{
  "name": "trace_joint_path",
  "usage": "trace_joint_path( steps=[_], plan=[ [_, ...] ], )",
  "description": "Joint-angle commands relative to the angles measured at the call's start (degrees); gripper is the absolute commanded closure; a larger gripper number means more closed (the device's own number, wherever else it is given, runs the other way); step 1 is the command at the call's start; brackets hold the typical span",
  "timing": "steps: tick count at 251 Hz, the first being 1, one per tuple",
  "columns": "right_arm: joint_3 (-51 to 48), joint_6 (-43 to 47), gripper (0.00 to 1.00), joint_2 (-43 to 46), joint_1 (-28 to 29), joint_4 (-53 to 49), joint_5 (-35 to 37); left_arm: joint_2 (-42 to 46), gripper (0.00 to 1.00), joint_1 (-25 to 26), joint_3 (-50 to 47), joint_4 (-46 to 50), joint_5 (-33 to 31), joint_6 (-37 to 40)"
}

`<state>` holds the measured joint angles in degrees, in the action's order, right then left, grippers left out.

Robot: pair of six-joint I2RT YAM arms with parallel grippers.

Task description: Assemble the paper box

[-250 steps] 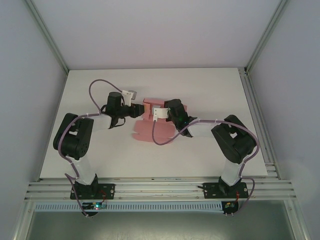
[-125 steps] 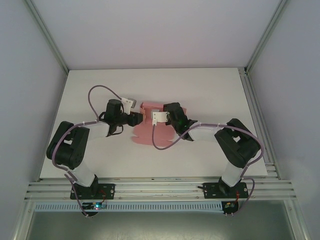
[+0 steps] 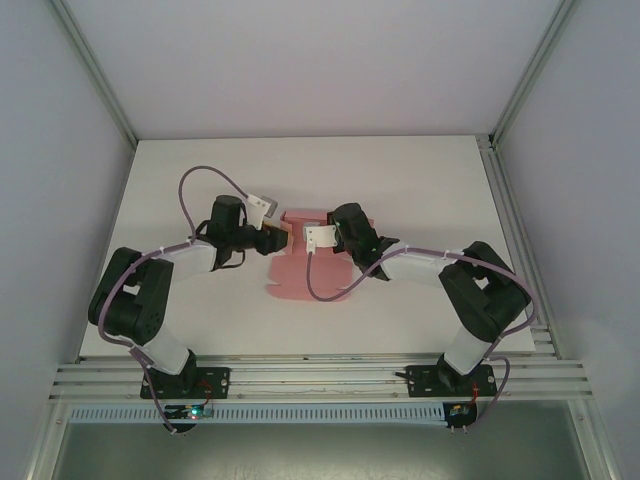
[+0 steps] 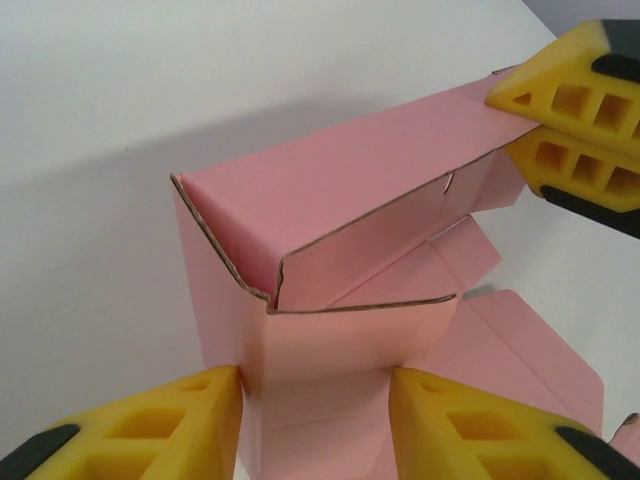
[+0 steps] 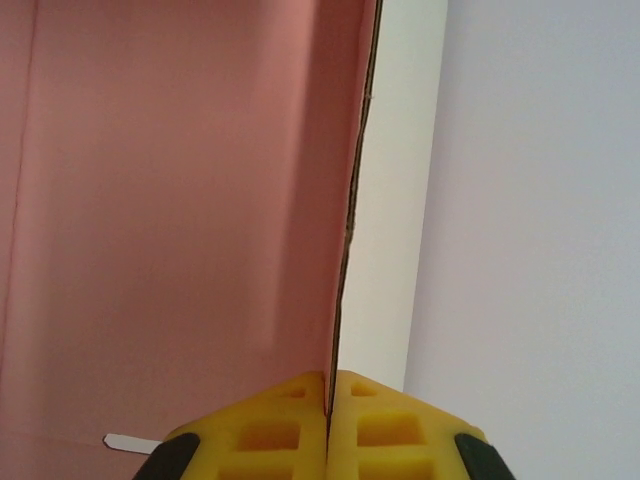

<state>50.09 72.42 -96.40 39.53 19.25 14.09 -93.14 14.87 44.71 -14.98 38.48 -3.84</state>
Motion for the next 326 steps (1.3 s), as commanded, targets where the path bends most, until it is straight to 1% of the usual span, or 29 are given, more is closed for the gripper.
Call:
trace_joint_path(
  steps=[1, 33, 60, 66, 76, 84, 94, 100, 106, 118, 148, 166, 175, 184, 204, 228, 246, 273, 292, 303, 315, 326],
  plan=[
    [0.89, 1.34, 1.0, 1.47, 0.64, -4.52, -1.46, -2.2, 0.6, -0.56, 3.46, 2.93, 1.53, 1.89],
    [0.8, 1.14, 1.0, 1.74, 0.59, -4.74, -1.29, -4.02, 0.61, -0.55, 4.11, 2.87, 1.99, 1.06],
    [0.8, 1.02, 1.0, 1.51, 0.79, -4.55, -0.55, -3.91, 0.6, 0.03, 3.83, 4.88, -0.05, 0.61],
    [0.8, 1.01, 1.0, 1.57, 0.79, -4.35, -0.17, -3.69, 0.6, 0.43, 3.49, 5.27, -1.33, 0.74],
    [0.72, 1.03, 1.0, 1.7, 0.9, -3.94, 0.22, -3.3, 0.6, 1.29, 2.91, 6.0, -5.53, 0.62],
    [0.63, 0.97, 1.0, 1.91, 0.91, -3.87, 0.24, -3.18, 0.55, 1.97, 2.19, 5.84, -8.61, 0.47],
    [0.63, 0.81, 1.0, 2.19, 0.93, -4.19, 0.2, -3.13, 0.54, 2.71, 1.51, 5.83, -11.54, 0.13],
    [0.71, 0.7, 1.0, 2.25, 0.97, -4.37, 0.24, -3.21, 0.53, 3.02, 1.39, 5.87, -12.14, -0.06],
    [0.77, 0.7, 1.0, 2.32, 0.99, -4.64, 0.24, -3.31, 0.52, 3.26, 1.27, 5.96, -11.97, -0.19],
    [0.89, 0.52, 1.0, 2.55, 0.93, -5.21, 0.32, -3.33, 0.52, 3.37, 1.14, 5.58, -9.34, -0.45],
    [0.69, 0.92, 1.0, 2.23, 0.94, -5.44, 0.98, -1.32, 0.5, 3.32, -0.87, 1.54, -4.55, -2.02],
    [0.63, 0.97, 1.0, 2.31, 0.97, -5.88, 1.67, 0.83, 0.45, 3.33, -1.61, 0.77, -2.65, -2.61],
    [0.63, 0.87, 1.0, 2.48, 0.9, -6.05, 1.76, 1.99, 0.39, 3.32, -1.96, 0.74, -2.63, -2.78],
    [0.63, 0.88, 1.0, 2.7, 0.9, -6.4, 1.74, 3.05, 0.37, 3.32, -2.41, 0.74, -3.02, -2.82],
    [0.59, 0.93, 1.0, 3.22, 0.81, -6.71, 1.43, 4.81, 0.37, 3.33, -3.41, 0.3, -4.84, -2.8],
    [1.06, 1.05, 1.0, 3.28, 0.81, -8.27, 1.27, 6.25, 0.37, 3.33, -4.51, -0.72, -5.5, -2.94],
    [1.07, 1.25, 1.0, 3.44, 0.85, -8.69, 1.26, 6.48, 0.37, 3.34, -5.06, -1.63, -6.26, -2.85],
    [1.07, 0.79, 1.0, 3.8, 0.84, -8.79, 1.07, 6.26, 0.38, 3.25, -4.67, -0.38, -7.93, -2.77],
    [0.98, 0.83, 1.0, 3.85, 0.8, -8.79, 1.06, 7.74, 0.37, 2.91, -6.49, -3.05, -7.91, -4.01],
    [0.76, 1.18, 1.0, 3.79, 0.9, -8.42, 1.46, 9.4, 0.33, 2.52, -7.91, -4.85, -8.26, -5.03],
    [0.18, 1.76, 1.0, 3.76, 0.98, -7.34, 2.09, 11.55, 0.23, 1.95, -9.27, -6.54, -8.52, -6.14],
    [-0.9, 2.48, 1.0, 4.05, 1.08, -5.52, 2.4, 13.56, 0.15, 1.74, -10.06, -6.77, -10.13, -6.69]
  ],
)
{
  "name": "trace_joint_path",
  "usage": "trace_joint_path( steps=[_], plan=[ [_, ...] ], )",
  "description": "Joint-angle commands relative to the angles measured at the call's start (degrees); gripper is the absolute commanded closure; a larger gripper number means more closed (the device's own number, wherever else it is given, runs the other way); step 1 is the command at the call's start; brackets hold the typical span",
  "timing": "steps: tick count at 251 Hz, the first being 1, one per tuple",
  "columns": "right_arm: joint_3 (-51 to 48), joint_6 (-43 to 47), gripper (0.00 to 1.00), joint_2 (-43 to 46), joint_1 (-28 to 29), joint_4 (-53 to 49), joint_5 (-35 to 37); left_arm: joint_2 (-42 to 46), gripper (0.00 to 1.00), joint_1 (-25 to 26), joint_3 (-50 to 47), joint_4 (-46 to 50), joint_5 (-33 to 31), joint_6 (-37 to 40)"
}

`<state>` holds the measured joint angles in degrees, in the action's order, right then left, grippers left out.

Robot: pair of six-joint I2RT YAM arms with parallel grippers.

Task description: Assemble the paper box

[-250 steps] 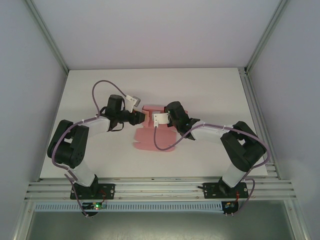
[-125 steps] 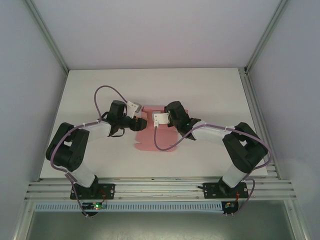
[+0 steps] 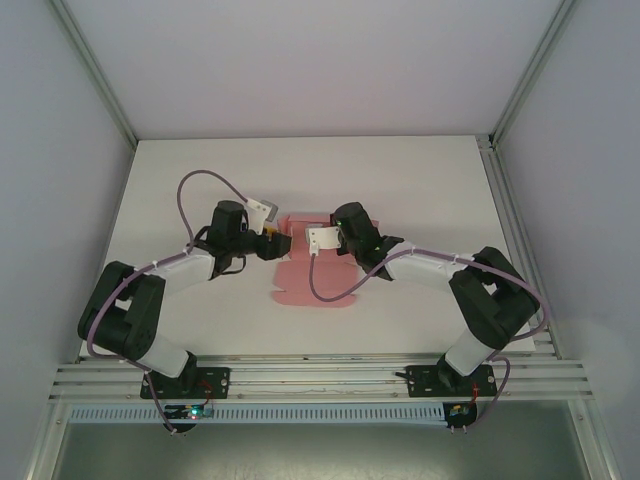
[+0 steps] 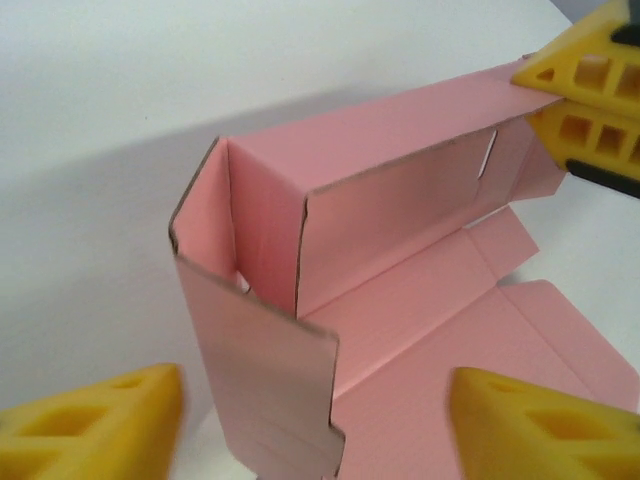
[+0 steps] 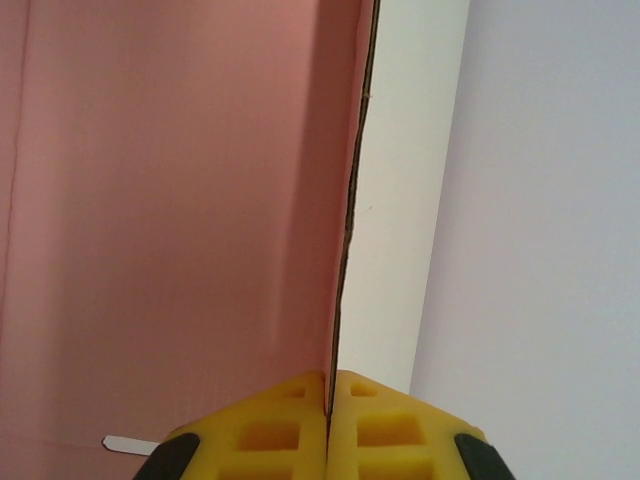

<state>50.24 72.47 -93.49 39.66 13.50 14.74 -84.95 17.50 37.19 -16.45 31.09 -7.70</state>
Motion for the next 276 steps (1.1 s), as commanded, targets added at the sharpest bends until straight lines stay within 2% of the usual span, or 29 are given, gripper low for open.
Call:
trace_joint_path(
  steps=[1, 22, 57, 71, 89, 123, 142, 162, 183, 194, 223, 240, 258, 276],
  plan=[
    [-1.21, 2.52, 1.0, 1.18, 0.99, 0.49, 1.76, 5.56, 0.14, -0.93, -2.64, -5.29, -2.99, -2.87],
    [-5.14, 4.27, 1.0, 2.33, 1.99, 7.72, 2.58, 8.6, 0.14, -1.01, -3.69, -4.59, -8.97, -4.29],
    [-10.36, 9.34, 1.0, 2.84, 5.28, 20.1, 8.84, 12.17, 0.09, -1.7, -6.07, -5.17, -19.21, -9.55],
    [-12.39, 9.59, 1.0, 2.95, 6.06, 24.36, 9.95, 13.44, 0.09, -2.01, -7.04, -5.61, -22.4, -11.12],
    [-15.28, 10.25, 1.0, 2.73, 6.89, 31.99, 10.59, 14.69, 0.04, -3.11, -7.33, -4.58, -24.72, -12.7],
    [-17.64, 12.28, 1.0, 1.14, 8.03, 38.56, 12.29, 15.01, 0.1, -4.05, -6.39, -0.61, -29.47, -13.33],
    [-18.58, 11.6, 1.0, 0.86, 8.75, 38.84, 12.63, 14.02, 0.15, -4.64, -6.62, -0.78, -27.79, -12.69],
    [-19.51, 10.69, 1.0, 0.76, 9.24, 39.75, 13.02, 12.26, 0.17, -4.91, -6.82, -1.6, -19.29, -9.57],
    [-20.24, 10.07, 1.0, 0.66, 9.23, 40.62, 13.47, 10.27, 0.26, -4.83, -7.35, -4.3, -9.96, -7.06],
    [-20.47, 9.91, 1.0, 0.65, 9.23, 41.02, 13.64, 9.03, 0.28, -4.87, -7.15, -5.21, -7.04, -6.24],
    [-20.27, 10.12, 1.0, 0.41, 9.22, 41.33, 14.24, 4.78, 0.44, -4.77, -4.8, -4.43, -1.88, -5.08],
    [-19.97, 9.98, 1.0, 0.61, 9.22, 40.59, 14.17, 2.61, 0.47, -4.27, -4.22, -5.92, 2.45, -4.51],
    [-19.23, 9.24, 1.0, 0.98, 9.08, 38.44, 14.04, 1.51, 0.48, -3.02, -3.18, -4.32, 3.44, -2.41],
    [-18.93, 8.62, 1.0, 1.16, 9.03, 37.49, 13.71, 0.46, 0.48, -1.77, -2.02, -2.12, 1.41, -0.12]
  ],
)
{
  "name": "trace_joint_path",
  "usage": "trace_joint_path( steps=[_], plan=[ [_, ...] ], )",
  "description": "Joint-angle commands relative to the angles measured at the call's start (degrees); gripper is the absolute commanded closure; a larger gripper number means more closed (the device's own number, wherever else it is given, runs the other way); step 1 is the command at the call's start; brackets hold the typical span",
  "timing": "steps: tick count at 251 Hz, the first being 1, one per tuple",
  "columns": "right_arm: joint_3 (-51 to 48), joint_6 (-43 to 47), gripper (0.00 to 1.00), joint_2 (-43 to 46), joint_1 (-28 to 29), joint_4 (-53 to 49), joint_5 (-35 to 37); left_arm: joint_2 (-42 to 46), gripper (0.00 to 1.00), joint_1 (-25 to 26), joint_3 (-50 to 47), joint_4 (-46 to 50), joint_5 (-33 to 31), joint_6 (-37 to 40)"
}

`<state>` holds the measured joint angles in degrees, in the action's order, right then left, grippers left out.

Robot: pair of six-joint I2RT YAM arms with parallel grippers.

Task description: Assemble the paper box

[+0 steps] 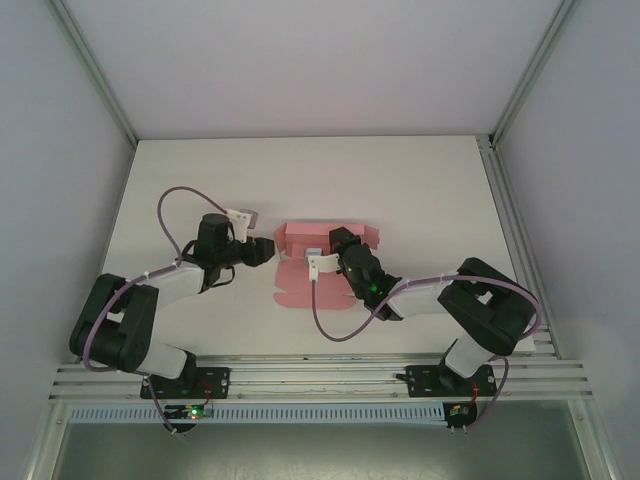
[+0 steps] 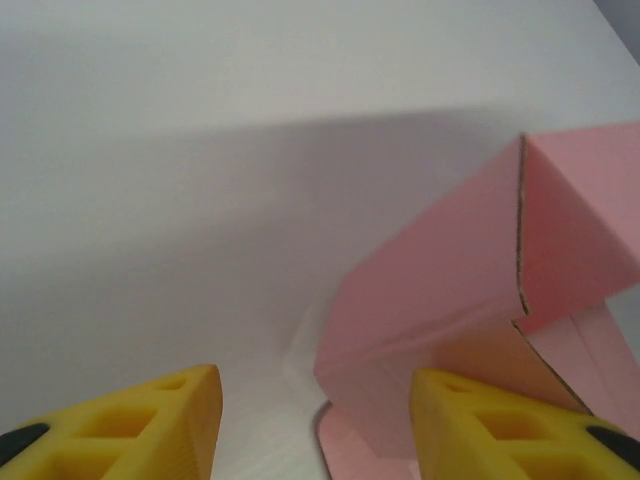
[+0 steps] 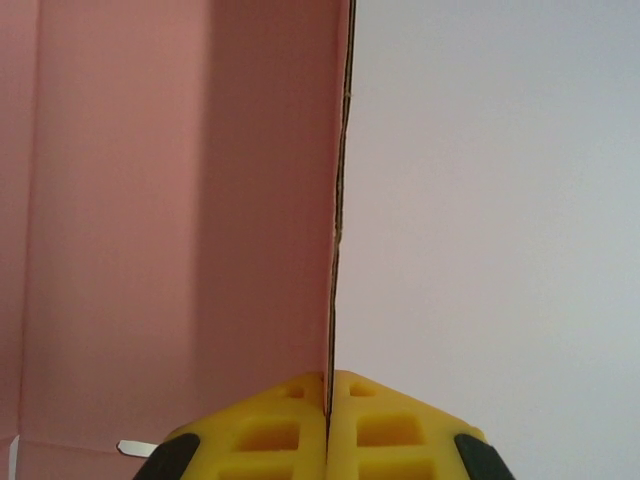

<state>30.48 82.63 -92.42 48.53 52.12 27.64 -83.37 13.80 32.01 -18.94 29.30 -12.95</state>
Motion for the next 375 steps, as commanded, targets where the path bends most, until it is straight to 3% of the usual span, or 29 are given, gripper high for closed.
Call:
trace_joint_path(
  steps=[1, 113, 148, 209, 317, 349, 375],
  plan=[
    [0.82, -1.57, 1.0, 0.11, 0.16, -1.14, 0.74, -1.19, 0.48, 1.97, 3.28, 0.47, 3.12, 5.17],
    [3.99, -6.18, 1.0, 2.2, 0.43, -14.08, -1.23, -9.01, 0.45, 4.37, 8.73, -3.0, -0.49, 7.28],
    [4.85, -8.52, 1.0, 1.65, -0.43, -17.27, -1.68, -10.0, 0.38, 7.28, 8.75, -5.58, -6.74, 9.37],
    [7.15, -12.26, 1.0, 2.15, -3.84, -25.32, -5.68, -12.66, 0.4, 7.8, 8.82, -8.84, -3.78, 9.65],
    [10.22, -14.64, 1.0, 0.28, -3.28, -31.91, -8.21, -17.21, 0.41, 8.16, 14.33, -9.14, -0.68, 10.48],
    [10.5, -15.99, 1.0, 0.54, -3.27, -32.89, -9.35, -19.21, 0.53, 8.51, 14.95, -11.69, -7.27, 7.41],
    [11.26, -17.19, 1.0, 0.64, -3.2, -35.14, -10.65, -21.66, 0.62, 8.71, 17.22, -12.32, -8.92, 4.73]
  ],
)
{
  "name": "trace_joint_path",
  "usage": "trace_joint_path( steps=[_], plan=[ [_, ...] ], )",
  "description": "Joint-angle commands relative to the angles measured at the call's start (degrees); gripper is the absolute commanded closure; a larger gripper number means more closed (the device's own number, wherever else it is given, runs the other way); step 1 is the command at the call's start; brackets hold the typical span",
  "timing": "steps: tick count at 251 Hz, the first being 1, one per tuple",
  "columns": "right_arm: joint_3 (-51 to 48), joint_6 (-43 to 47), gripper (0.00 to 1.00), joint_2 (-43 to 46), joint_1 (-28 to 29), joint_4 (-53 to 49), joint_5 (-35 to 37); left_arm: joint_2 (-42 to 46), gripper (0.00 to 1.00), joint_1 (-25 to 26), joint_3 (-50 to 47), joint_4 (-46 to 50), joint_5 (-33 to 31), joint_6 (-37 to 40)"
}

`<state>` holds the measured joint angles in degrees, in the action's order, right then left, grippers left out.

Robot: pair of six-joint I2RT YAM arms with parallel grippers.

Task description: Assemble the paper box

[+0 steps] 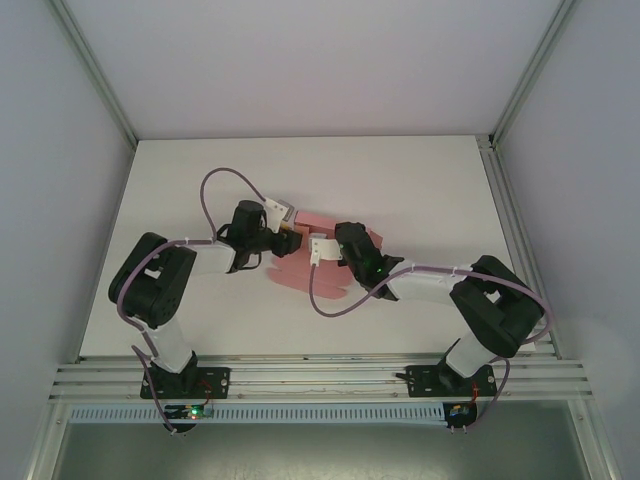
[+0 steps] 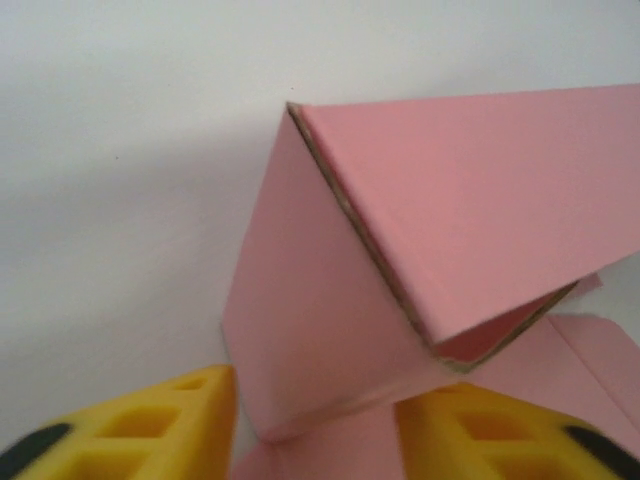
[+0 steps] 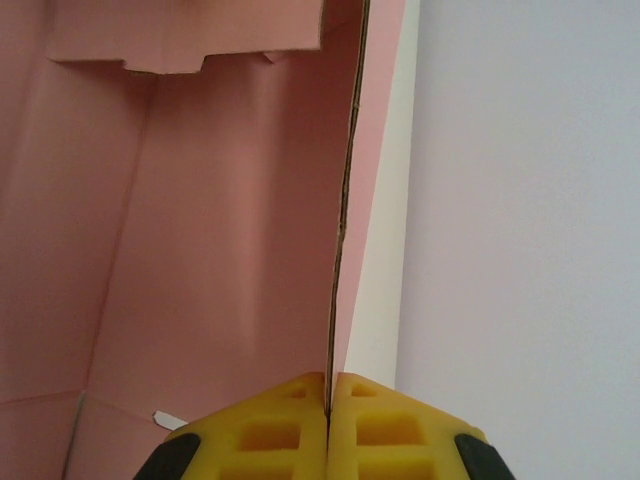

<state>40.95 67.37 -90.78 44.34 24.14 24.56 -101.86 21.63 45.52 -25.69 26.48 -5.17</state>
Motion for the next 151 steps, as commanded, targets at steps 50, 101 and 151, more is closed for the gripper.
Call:
trace_joint_path(
  steps=[50, 101, 151],
  plan=[
    [1.68, -3.41, 1.0, -0.92, 0.84, -10.18, -9.19, -4.59, 0.72, 1.58, 1.33, -14.55, -7.7, -5.51],
    [3.79, -4.82, 1.0, -1.0, -1.26, -15.63, -12.57, -4.64, 0.61, 1.49, 2.58, -13.14, -3.65, -3.65],
    [5.44, -6.08, 1.0, -0.28, -2.74, -20.15, -16.37, -3.41, 0.61, 1.32, 6.03, -2.58, -2.83, 1.52]
  ],
)
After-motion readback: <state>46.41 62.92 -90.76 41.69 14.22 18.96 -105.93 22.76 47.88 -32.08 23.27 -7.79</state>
